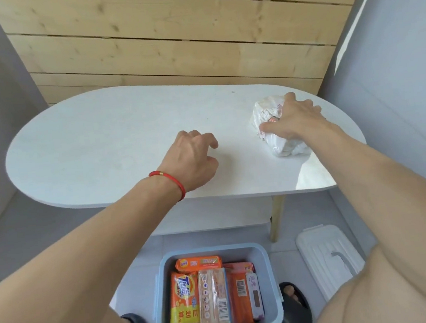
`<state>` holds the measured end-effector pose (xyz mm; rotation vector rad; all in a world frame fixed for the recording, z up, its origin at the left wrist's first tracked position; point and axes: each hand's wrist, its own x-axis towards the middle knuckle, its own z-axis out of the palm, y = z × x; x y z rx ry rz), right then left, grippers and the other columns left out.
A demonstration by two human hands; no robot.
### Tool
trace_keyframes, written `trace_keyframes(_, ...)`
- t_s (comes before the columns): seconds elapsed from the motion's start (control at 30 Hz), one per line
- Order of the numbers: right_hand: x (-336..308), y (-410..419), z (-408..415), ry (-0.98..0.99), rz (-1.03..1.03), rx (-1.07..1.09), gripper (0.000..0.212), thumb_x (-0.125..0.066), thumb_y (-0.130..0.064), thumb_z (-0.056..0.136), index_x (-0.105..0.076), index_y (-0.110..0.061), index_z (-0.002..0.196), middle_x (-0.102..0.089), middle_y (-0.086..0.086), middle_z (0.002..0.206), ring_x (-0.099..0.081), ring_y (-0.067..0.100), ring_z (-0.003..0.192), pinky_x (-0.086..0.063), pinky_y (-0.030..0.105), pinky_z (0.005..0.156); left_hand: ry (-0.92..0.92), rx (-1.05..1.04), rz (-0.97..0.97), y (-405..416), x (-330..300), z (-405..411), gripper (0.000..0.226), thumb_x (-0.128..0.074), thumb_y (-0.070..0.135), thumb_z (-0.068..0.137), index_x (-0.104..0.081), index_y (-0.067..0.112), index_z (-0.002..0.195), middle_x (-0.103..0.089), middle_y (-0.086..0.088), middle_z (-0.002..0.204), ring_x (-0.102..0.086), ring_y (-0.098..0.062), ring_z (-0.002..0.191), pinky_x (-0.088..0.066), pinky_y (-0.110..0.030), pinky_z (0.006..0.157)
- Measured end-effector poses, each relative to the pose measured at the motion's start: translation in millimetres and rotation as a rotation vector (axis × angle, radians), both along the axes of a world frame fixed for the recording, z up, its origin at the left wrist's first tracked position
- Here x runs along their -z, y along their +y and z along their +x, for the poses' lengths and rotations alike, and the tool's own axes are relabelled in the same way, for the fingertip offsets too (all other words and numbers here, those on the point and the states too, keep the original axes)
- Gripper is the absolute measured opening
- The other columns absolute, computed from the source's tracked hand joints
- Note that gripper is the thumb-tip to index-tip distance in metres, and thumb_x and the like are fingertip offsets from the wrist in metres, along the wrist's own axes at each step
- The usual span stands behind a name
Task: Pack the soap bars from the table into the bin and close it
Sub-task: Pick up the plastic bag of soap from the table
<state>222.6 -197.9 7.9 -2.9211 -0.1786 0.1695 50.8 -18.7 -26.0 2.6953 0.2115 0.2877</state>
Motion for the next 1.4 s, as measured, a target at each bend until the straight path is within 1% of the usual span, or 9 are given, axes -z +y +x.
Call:
trace_keyframes(0.2, -11, -27, -69, 0.059, 0.045, -0.091, 0.095, -0.075, -0.059, 0.071, -0.034, -0.019, 0.146, -0.048, 0.016, 0.134, -0.047, 0.039, 0.124, -0.046, 0.042, 0.089, -0.107, 0.193, 0.174, -34, -3, -38, 0.038, -0.051, 0.01, 0.085, -0.064, 0.015, 0.12, -0.065, -0.006, 0.116, -0.055, -0.028, 0.105, -0.052, -0.041, 0.082)
trace_keyframes(0.33, -17, -53, -141, 0.079, 0.118, -0.171, 0.097, -0.074, -0.065, 0.059, -0.037, -0.028, 0.141, -0.053, 0.006, 0.123, -0.053, 0.032, 0.114, -0.051, 0.047, 0.09, -0.048, 0.329, 0.242, -65, -9, -74, 0.009, -0.048, 0.016, 0.081, -0.057, 0.019, 0.082, -0.062, -0.002, 0.091, -0.056, -0.025, 0.087, -0.046, -0.036, 0.062)
trace_keyframes(0.47, 2, -79, -210, 0.047, 0.241, -0.196, 0.102, -0.066, -0.07, 0.047, -0.026, -0.045, 0.138, -0.042, -0.006, 0.117, -0.044, 0.019, 0.11, -0.049, 0.045, 0.084, 0.385, 0.491, 0.238, -68, -4, -95, 0.014, -0.049, 0.012, 0.083, -0.05, 0.022, 0.074, -0.065, -0.007, 0.084, -0.053, -0.027, 0.074, -0.041, -0.03, 0.063)
trace_keyframes(0.6, 66, -79, -241, 0.09, 0.256, -0.083, 0.109, -0.062, -0.073, 0.048, -0.021, -0.04, 0.142, -0.042, -0.001, 0.118, -0.047, 0.025, 0.113, -0.043, 0.04, 0.077, 1.034, 0.571, 0.361, -63, 27, -113, 0.022, -0.047, 0.013, 0.093, -0.066, 0.009, 0.103, -0.069, -0.012, 0.101, -0.061, -0.029, 0.087, -0.046, -0.032, 0.069)
trace_keyframes(0.7, 127, -60, -237, 0.232, 0.102, 0.001, 0.116, -0.069, -0.071, 0.061, -0.018, -0.025, 0.155, -0.048, 0.012, 0.138, -0.049, 0.033, 0.129, -0.048, 0.043, 0.088, 1.1, 0.573, 0.418, -60, 46, -114, 0.027, -0.046, 0.013, 0.095, -0.067, 0.004, 0.109, -0.068, -0.015, 0.102, -0.062, -0.03, 0.09, -0.049, -0.036, 0.076)
trace_keyframes(0.9, 227, -37, -246, 0.219, -0.048, 0.054, 0.105, -0.073, -0.071, 0.067, -0.027, -0.018, 0.145, -0.047, 0.016, 0.13, -0.05, 0.032, 0.119, -0.053, 0.039, 0.08, 1.105, 0.482, 0.356, -60, 70, -111, 0.025, -0.047, 0.015, 0.099, -0.06, 0.012, 0.12, -0.066, -0.009, 0.117, -0.063, -0.025, 0.102, -0.052, -0.033, 0.087)
trace_keyframes(1.07, 261, -34, -258, 0.176, -0.166, -0.048, 0.099, -0.064, -0.075, 0.075, -0.031, -0.014, 0.146, -0.05, 0.014, 0.131, -0.046, 0.029, 0.121, -0.053, 0.036, 0.075, 1.226, 0.37, 0.359, -52, 79, -108, 0.035, -0.034, 0.007, 0.1, -0.033, 0.011, 0.066, -0.037, -0.004, 0.068, -0.034, -0.013, 0.056, -0.032, -0.016, 0.056)
trace_keyframes(1.17, 262, -35, -258, 0.144, -0.198, -0.127, 0.072, -0.053, -0.061, 0.092, -0.04, -0.012, 0.143, -0.053, 0.016, 0.13, -0.049, 0.031, 0.121, -0.053, 0.04, 0.08, 1.147, 0.463, 0.374, -51, 91, -106, 0.025, -0.045, 0.016, 0.098, -0.06, 0.012, 0.117, -0.066, -0.009, 0.115, -0.064, -0.024, 0.1, -0.055, -0.032, 0.087)
trace_keyframes(1.4, 250, -104, -196, 0.161, 0.242, 0.225, 0.028, -0.059, -0.033, 0.094, -0.067, -0.012, 0.109, -0.063, 0.014, 0.112, -0.064, 0.032, 0.093, -0.054, 0.039, 0.077, 0.805, 0.484, 0.363, -67, 148, -92, 0.067, -0.054, 0.045, 0.088, -0.032, 0.027, 0.148, -0.034, -0.01, 0.153, -0.035, -0.033, 0.138, -0.04, -0.052, 0.108)
